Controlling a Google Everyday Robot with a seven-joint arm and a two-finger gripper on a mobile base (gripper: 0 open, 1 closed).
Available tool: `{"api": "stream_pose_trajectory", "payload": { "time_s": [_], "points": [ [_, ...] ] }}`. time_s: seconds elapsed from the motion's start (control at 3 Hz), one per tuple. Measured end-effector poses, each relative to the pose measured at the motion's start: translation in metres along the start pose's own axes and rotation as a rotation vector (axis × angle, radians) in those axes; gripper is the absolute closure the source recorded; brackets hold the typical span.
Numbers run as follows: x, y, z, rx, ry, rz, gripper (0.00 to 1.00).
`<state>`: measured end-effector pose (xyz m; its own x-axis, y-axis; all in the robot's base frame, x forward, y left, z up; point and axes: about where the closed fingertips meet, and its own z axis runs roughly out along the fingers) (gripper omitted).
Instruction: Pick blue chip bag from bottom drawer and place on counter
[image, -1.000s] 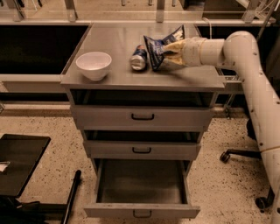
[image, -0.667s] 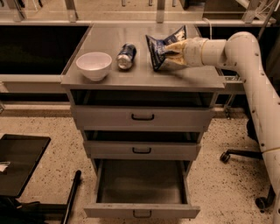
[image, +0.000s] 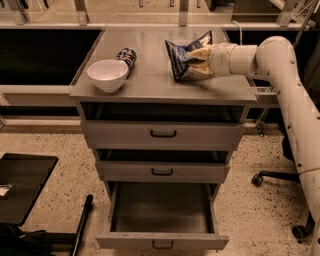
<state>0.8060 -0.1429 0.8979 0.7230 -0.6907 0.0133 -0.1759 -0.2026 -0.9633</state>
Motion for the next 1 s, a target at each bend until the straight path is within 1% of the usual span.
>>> {"api": "stream_pose_trajectory", "payload": {
  "time_s": [0.33,0.67,1.0],
  "points": [
    [0.0,0.0,0.0001,0.0,0.0,0.0,0.12],
    [-0.0001,0.0,0.0001,0.0,0.0,0.0,0.0],
    [-0.0001,0.0,0.0001,0.0,0.0,0.0,0.0]
  ]
}}
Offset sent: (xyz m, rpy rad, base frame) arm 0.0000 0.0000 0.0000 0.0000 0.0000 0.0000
